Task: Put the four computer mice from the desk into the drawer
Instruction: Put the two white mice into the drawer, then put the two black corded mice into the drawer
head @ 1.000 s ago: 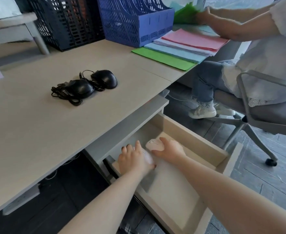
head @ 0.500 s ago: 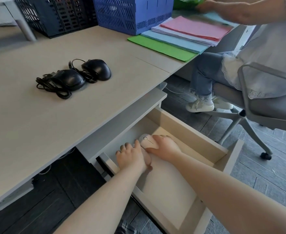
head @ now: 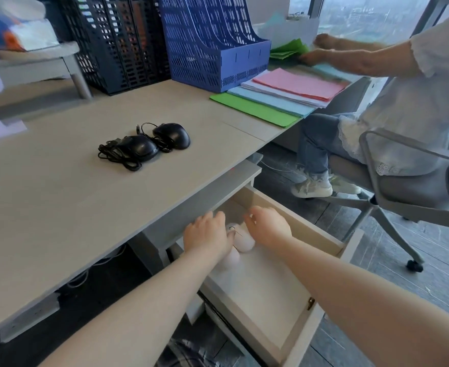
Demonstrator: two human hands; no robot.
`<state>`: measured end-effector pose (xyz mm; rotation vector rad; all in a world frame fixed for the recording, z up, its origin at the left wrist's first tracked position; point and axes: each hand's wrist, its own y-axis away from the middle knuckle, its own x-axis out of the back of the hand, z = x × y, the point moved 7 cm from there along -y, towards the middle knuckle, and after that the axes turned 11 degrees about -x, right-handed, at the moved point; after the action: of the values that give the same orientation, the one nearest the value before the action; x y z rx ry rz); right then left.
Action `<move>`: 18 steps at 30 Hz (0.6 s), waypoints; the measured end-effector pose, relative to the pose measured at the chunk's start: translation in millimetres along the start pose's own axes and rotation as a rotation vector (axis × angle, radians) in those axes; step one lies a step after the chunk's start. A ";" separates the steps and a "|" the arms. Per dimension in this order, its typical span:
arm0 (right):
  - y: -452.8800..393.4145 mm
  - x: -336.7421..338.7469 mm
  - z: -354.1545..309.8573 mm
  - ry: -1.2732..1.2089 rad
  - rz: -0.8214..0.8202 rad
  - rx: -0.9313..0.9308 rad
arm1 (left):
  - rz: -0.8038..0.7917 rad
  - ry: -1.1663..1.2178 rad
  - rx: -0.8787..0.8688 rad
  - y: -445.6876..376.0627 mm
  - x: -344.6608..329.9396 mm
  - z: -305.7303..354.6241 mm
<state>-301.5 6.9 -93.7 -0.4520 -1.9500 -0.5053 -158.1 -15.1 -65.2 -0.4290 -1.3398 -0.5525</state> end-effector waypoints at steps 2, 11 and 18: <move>6.0 20.9 -11.5 -0.060 0.081 0.029 | 0.039 -0.067 -0.100 7.7 24.6 6.7; 15.4 72.4 -107.6 -0.194 0.261 0.225 | 0.468 -0.067 -0.024 11.4 130.5 -60.6; -31.3 67.8 -174.7 -0.121 0.201 0.199 | 0.296 -0.003 0.245 -18.1 129.4 -158.2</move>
<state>-213.6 -106.6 30.8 -0.5534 -2.0200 -0.1568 -26.9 -139.1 32.3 -0.4165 -1.2993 -0.1402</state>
